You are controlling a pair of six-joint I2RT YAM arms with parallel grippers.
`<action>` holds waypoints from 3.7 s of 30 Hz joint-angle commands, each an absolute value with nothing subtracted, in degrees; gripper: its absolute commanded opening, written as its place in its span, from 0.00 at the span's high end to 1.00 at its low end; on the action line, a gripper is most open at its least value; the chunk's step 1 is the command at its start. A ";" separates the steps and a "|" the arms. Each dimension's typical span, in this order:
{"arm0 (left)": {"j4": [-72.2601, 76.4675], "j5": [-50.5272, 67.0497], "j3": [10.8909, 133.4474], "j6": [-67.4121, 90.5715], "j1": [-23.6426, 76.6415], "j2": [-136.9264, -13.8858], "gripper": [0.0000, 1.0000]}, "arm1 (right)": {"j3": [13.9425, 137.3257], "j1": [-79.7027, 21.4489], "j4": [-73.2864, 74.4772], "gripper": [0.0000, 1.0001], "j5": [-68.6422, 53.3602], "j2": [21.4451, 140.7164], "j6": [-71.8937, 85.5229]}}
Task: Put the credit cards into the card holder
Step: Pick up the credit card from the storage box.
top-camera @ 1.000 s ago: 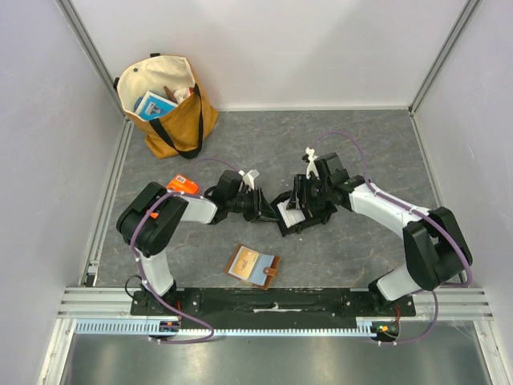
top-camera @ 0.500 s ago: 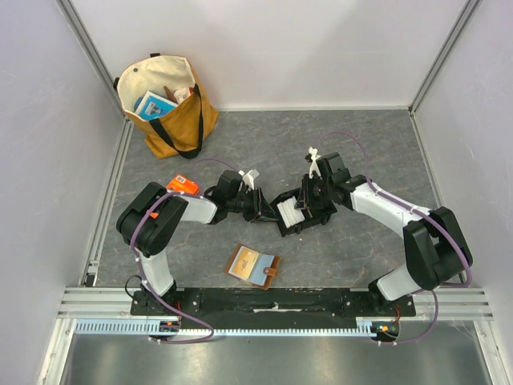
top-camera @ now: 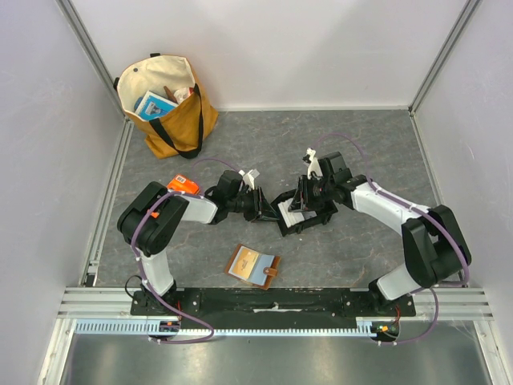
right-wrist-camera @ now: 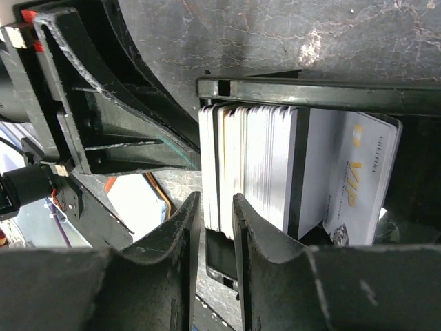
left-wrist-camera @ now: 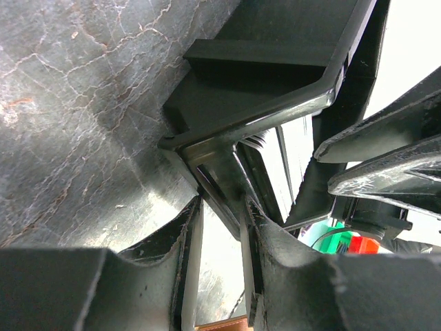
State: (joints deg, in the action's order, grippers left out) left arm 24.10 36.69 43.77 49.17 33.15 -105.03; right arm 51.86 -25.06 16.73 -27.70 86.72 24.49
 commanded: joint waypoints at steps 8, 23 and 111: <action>27.77 38.41 45.53 50.71 33.40 -104.94 0.66 | 51.77 -24.26 15.90 0.45 -12.50 80.34 25.40; 27.95 38.58 45.53 50.80 33.31 -105.03 0.66 | 51.85 -25.31 14.15 0.31 -24.97 91.14 23.47; 29.71 39.46 45.62 51.68 33.31 -105.47 0.66 | 46.76 -21.97 9.14 0.78 -37.18 84.46 31.12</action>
